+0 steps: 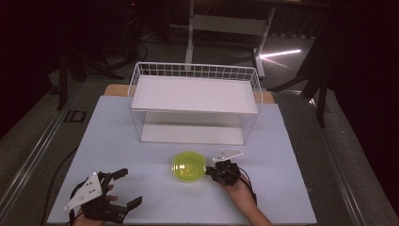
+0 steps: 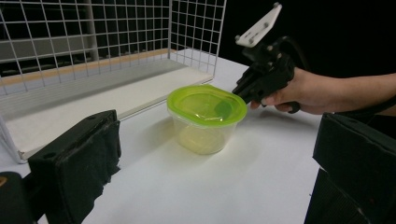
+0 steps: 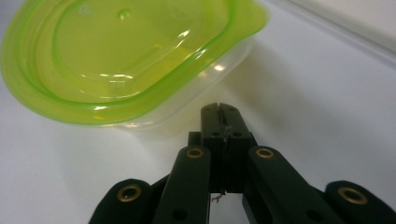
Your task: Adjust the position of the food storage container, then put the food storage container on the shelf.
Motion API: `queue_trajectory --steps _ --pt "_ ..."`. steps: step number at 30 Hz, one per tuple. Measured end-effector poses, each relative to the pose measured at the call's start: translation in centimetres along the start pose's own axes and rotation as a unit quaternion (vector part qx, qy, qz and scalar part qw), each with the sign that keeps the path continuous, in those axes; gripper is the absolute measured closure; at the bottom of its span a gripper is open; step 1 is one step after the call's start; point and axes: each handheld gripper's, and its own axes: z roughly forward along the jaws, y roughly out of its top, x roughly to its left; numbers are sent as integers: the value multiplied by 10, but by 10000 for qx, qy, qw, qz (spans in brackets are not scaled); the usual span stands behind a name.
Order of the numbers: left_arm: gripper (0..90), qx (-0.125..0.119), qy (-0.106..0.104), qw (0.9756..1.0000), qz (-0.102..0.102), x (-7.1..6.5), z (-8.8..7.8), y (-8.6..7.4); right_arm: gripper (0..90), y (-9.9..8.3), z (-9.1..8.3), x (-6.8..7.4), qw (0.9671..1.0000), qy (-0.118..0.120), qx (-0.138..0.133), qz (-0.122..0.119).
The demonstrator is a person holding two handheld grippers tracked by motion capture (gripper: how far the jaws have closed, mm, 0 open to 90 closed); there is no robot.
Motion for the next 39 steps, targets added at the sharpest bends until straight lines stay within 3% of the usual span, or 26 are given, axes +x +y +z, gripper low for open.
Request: queue_trajectory --steps 6,13,16,21,23,25,26,29,32,34,37,39 --pt "18 54 -17 10000 7 -1 2 -1 700 -1 -25 4 9990 -274 -144 -312" --pt "17 108 -68 9999 -11 -1 6 0 285 -5 -51 10 9970 -358 -506 -457" --pt "17 131 -108 9999 4 -2 8 0 209 -5 -58 14 9957 -424 -607 -559" --pt "18 141 -152 9998 -53 -2 12 5 186 -5 -67 21 9936 -497 -808 -611" --pt "18 166 -150 9997 -26 -2 14 9 207 -2 -74 23 9939 -379 -872 -555" --pt "18 188 -141 9997 -20 -2 15 13 210 -1 -81 30 9887 -690 -1101 -742" --pt "18 220 -136 9997 -11 -1 16 15 210 0 -84 32 9862 -741 -1205 -860" --pt "17 294 -83 9995 109 0 19 20 223 3 -91 37 9834 -749 -1441 -805" --pt "18 373 -36 9992 136 2 23 26 232 5 -96 38 9835 -777 -1458 -742" --pt "18 403 1 9991 121 4 25 29 232 7 -96 38 9855 -880 -1297 -655" --pt "17 455 -21 9989 -64 6 29 33 208 10 -96 38 9849 -935 -1310 -640" --pt "18 517 -43 9984 -204 7 32 35 195 11 -97 38 9837 -858 -1455 -616"
